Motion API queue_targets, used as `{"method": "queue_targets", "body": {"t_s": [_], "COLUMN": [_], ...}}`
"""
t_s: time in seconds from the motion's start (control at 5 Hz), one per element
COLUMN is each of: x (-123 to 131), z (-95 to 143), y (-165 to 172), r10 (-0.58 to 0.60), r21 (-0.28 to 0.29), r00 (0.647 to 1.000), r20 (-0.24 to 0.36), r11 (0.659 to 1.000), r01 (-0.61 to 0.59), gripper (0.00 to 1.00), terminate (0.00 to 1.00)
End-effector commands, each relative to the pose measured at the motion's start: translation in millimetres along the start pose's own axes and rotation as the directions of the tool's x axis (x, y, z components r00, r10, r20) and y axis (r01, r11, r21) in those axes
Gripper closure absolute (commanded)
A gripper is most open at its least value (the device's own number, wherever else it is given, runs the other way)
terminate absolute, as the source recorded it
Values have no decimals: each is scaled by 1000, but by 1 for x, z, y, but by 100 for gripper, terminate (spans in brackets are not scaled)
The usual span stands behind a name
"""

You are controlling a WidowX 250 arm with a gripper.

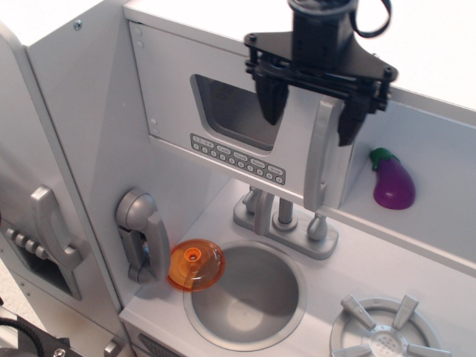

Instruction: Open microwave

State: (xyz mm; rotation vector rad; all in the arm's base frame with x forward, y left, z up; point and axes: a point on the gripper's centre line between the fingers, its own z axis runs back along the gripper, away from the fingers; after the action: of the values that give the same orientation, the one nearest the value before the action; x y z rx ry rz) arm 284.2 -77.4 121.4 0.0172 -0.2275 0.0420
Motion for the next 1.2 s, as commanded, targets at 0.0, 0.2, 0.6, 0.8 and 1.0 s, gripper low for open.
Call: {"method": "queue_targets", "body": {"t_s": [0.0, 0.2, 0.6, 0.8, 1.0], "x": [13, 12, 5, -13, -32], "z": [1, 2, 0, 4, 11], "y": [-3, -2, -1, 5, 9], "r10": [-23, -11, 25, 5, -19], "r21": [9, -17, -25, -31, -30], "r00": [995, 995, 995, 997, 998], "r20": [98, 100, 96, 83, 66], "r11": [1000, 1000, 999, 1000, 999], "r01": [22, 13, -23, -3, 21], "gripper": [0, 100, 100, 100, 100], "terminate": [0, 0, 0, 0, 0]}}
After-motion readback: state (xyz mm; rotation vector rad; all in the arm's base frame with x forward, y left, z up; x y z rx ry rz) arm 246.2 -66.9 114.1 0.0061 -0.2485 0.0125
